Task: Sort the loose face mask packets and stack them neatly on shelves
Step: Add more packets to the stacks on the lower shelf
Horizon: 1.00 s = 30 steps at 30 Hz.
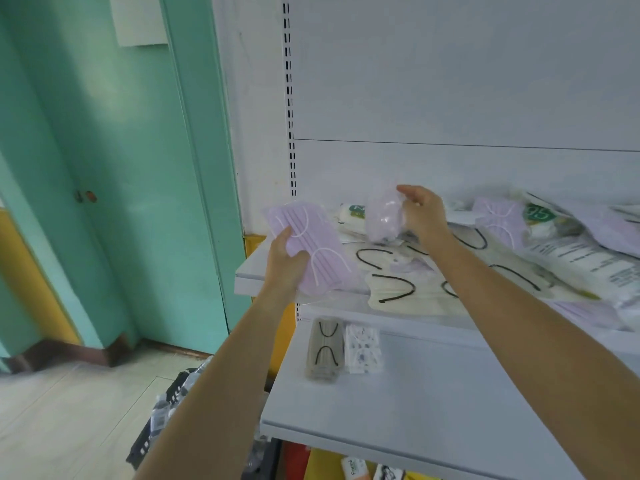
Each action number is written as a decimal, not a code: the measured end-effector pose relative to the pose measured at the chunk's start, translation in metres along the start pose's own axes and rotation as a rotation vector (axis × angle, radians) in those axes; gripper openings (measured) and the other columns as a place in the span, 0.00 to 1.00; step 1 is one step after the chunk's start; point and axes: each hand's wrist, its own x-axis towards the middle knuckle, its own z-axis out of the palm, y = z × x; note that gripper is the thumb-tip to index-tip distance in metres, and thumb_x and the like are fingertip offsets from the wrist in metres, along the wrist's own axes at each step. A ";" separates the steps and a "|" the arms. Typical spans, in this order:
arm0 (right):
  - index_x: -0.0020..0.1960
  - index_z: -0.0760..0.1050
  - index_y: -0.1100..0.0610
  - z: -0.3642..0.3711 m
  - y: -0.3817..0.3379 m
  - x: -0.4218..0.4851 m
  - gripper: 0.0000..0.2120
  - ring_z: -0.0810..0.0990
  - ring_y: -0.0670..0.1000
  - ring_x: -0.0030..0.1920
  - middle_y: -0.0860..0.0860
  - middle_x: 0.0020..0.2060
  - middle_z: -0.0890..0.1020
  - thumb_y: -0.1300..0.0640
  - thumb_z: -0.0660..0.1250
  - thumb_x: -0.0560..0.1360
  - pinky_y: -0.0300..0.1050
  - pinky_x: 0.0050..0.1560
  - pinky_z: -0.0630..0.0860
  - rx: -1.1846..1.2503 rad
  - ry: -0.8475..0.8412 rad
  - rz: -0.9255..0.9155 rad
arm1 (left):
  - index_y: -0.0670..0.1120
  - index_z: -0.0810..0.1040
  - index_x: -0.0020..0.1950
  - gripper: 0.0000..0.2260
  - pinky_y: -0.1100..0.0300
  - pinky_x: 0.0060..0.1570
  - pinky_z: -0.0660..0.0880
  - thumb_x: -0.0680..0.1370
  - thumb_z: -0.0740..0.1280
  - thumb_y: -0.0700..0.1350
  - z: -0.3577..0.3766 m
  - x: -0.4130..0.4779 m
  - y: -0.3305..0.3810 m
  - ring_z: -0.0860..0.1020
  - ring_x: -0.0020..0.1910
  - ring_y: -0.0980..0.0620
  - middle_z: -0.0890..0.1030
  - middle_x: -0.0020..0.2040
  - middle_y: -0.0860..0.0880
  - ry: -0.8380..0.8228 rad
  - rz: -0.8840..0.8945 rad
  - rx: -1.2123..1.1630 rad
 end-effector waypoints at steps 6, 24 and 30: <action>0.51 0.79 0.52 -0.023 -0.023 -0.043 0.21 0.74 0.48 0.39 0.49 0.43 0.76 0.73 0.56 0.74 0.37 0.33 0.75 0.714 -0.294 0.232 | 0.40 0.67 0.71 0.18 0.43 0.64 0.70 0.80 0.57 0.38 -0.007 -0.005 0.016 0.74 0.63 0.41 0.74 0.66 0.41 -0.062 -0.040 -0.331; 0.72 0.37 0.48 0.044 0.029 -0.272 0.36 0.65 0.55 0.65 0.48 0.72 0.57 0.64 0.58 0.76 0.44 0.68 0.61 -0.001 -0.676 -0.211 | 0.63 0.62 0.69 0.32 0.58 0.48 0.79 0.71 0.66 0.38 -0.092 -0.154 -0.067 0.79 0.57 0.52 0.75 0.63 0.55 -0.065 0.115 -0.271; 0.77 0.41 0.53 0.048 0.110 -0.325 0.33 0.70 0.54 0.61 0.52 0.74 0.58 0.64 0.56 0.79 0.46 0.62 0.73 0.076 -0.716 0.305 | 0.60 0.66 0.57 0.18 0.48 0.51 0.79 0.74 0.64 0.41 -0.071 -0.193 -0.154 0.77 0.56 0.46 0.73 0.57 0.48 -0.121 -0.194 0.040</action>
